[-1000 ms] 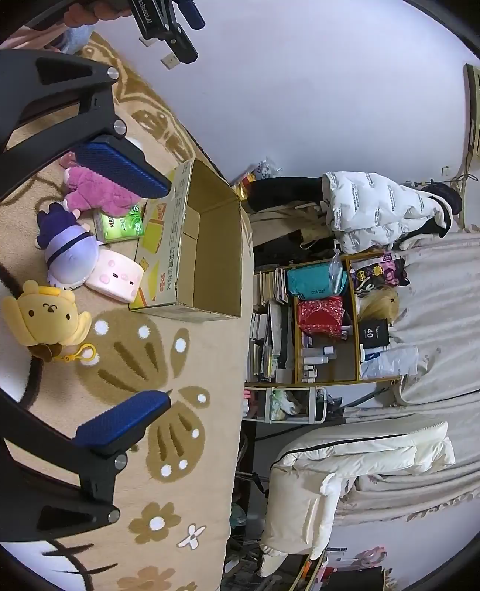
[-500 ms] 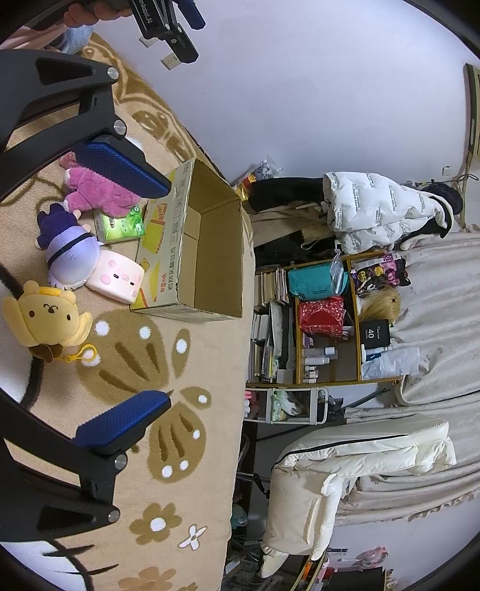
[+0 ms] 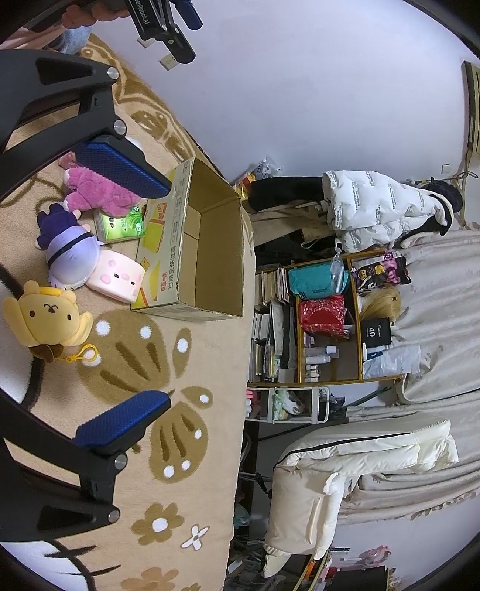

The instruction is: Organize soft objects

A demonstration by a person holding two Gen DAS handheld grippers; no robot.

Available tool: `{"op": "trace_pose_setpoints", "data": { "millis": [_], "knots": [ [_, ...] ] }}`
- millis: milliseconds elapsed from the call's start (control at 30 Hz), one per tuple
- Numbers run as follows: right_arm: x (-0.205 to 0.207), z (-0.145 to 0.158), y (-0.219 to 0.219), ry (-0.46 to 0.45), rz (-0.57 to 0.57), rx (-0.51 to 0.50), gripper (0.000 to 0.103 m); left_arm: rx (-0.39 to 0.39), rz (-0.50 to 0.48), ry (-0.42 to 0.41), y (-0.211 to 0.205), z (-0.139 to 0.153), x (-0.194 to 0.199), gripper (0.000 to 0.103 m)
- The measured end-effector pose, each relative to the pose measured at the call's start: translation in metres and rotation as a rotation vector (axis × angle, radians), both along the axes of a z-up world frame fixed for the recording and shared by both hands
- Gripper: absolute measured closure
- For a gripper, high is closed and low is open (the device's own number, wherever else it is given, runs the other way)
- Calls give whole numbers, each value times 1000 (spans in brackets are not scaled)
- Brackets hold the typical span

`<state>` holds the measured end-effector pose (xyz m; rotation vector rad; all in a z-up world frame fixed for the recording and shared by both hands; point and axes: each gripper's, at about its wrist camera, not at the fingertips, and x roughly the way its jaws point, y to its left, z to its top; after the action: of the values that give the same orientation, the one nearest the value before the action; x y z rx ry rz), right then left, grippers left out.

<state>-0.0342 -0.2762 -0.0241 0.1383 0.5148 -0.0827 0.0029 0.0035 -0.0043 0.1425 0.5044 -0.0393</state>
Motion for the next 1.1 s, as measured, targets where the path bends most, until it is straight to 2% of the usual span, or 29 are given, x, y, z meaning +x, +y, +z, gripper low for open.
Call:
{"op": "trace_pose_setpoints", "data": {
  "millis": [1100],
  "knots": [
    [1, -5, 4, 3, 3, 7, 0, 4, 6, 6, 1, -4, 3, 0]
  ]
}}
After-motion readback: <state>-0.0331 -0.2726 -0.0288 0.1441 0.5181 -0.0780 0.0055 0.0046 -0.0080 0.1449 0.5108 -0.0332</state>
